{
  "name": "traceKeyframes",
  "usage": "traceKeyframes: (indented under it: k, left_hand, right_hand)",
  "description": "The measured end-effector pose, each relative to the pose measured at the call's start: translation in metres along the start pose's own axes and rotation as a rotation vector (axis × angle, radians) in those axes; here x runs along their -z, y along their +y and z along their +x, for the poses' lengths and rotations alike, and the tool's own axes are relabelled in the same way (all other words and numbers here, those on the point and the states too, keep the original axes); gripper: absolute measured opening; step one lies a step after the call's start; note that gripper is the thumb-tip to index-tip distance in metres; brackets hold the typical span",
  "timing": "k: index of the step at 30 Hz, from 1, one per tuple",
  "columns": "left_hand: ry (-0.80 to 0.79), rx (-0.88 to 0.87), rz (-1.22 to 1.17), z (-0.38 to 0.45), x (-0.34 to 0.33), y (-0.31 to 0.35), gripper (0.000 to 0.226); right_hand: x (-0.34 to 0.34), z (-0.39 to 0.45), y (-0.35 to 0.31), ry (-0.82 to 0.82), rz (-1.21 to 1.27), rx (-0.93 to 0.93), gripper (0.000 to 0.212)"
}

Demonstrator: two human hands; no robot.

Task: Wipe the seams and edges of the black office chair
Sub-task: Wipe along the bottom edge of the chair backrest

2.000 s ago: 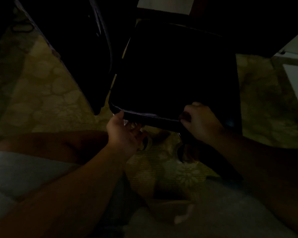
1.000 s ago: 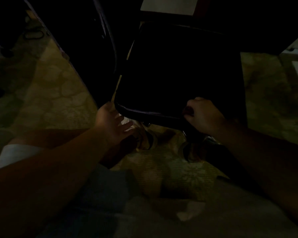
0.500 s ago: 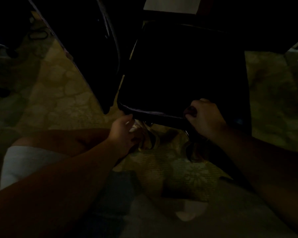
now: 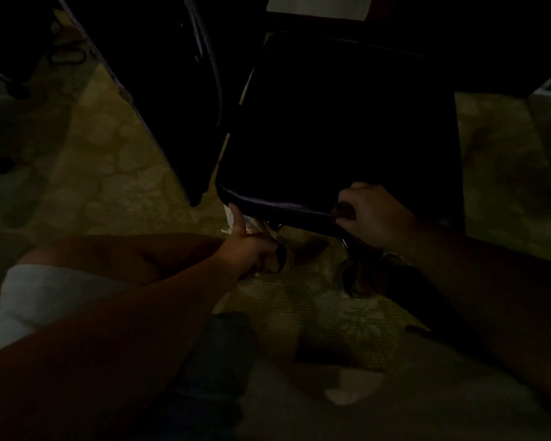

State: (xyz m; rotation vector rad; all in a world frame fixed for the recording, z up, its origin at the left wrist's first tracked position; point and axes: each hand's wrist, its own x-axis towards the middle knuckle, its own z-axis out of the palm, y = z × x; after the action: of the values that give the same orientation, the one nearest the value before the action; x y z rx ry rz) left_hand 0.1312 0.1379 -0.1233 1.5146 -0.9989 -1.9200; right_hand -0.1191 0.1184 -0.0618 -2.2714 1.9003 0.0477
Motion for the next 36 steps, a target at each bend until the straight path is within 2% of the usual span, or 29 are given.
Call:
traceKeyframes:
  k: [4,9,13,15,18,22,25,27,31,36]
  left_hand:
    - [-0.013,-0.004,-0.039,0.005,0.002,-0.003,0.114]
    - [-0.007,0.005,-0.102,0.015,0.006,-0.011,0.123]
    - [-0.037,0.006,-0.096,0.020,0.010,-0.016,0.117]
    - [-0.036,0.016,-0.088,0.021,0.011,-0.017,0.113]
    - [-0.022,0.022,-0.112,0.023,0.012,-0.017,0.118]
    - [-0.046,0.020,-0.075,0.025,0.012,-0.019,0.119]
    - [-0.037,0.016,-0.056,0.024,0.012,-0.020,0.121]
    - [-0.026,0.005,-0.058,0.023,0.012,-0.019,0.124]
    - [-0.015,-0.015,-0.051,0.024,0.010,-0.018,0.122]
    - [-0.013,0.004,-0.038,0.023,0.010,-0.017,0.123]
  right_hand:
    - [0.003,0.002,0.000,0.122,0.040,-0.113,0.028]
    - [-0.003,0.000,-0.006,0.013,0.008,0.016,0.025]
    - [0.001,0.001,-0.003,0.120,0.039,-0.128,0.026]
    - [-0.001,0.001,-0.006,0.069,0.024,-0.068,0.027]
    - [0.002,0.004,-0.007,-0.024,-0.010,0.038,0.027]
    - [0.005,0.005,-0.005,0.103,-0.003,-0.069,0.027]
    - [0.001,0.004,-0.010,-0.003,-0.034,0.034,0.028]
    - [0.002,0.005,-0.009,-0.004,-0.034,0.060,0.028]
    - [0.003,0.004,-0.004,0.121,0.030,-0.080,0.026]
    - [0.001,0.006,-0.009,0.024,-0.009,0.057,0.024]
